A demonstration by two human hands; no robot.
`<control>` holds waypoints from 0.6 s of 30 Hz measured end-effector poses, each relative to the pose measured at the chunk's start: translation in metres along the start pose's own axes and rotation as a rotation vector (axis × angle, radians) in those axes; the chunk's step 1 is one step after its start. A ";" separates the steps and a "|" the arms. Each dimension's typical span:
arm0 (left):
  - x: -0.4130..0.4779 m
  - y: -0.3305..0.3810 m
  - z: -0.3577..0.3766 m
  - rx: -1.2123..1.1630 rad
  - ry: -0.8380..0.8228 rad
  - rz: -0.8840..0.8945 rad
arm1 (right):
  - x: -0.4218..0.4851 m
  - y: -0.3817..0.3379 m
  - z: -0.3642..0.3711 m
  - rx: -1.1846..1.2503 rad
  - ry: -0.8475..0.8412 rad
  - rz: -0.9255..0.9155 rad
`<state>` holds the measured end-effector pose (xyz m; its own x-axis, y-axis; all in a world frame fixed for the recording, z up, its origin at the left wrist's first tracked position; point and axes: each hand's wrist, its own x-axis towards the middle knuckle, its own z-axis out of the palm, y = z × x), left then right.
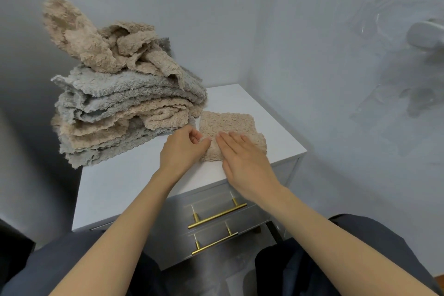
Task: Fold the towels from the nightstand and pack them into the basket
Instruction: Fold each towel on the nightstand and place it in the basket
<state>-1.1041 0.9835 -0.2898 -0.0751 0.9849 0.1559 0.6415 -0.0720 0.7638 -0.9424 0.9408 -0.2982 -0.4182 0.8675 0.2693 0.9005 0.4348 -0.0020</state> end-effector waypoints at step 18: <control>-0.017 0.004 -0.006 0.265 0.078 0.516 | -0.024 0.051 -0.017 0.026 -0.105 0.105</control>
<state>-1.1049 0.9658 -0.2858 0.2477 0.8178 0.5195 0.7785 -0.4872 0.3956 -0.8848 0.9376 -0.2882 -0.3336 0.9283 0.1643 0.9370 0.3457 -0.0504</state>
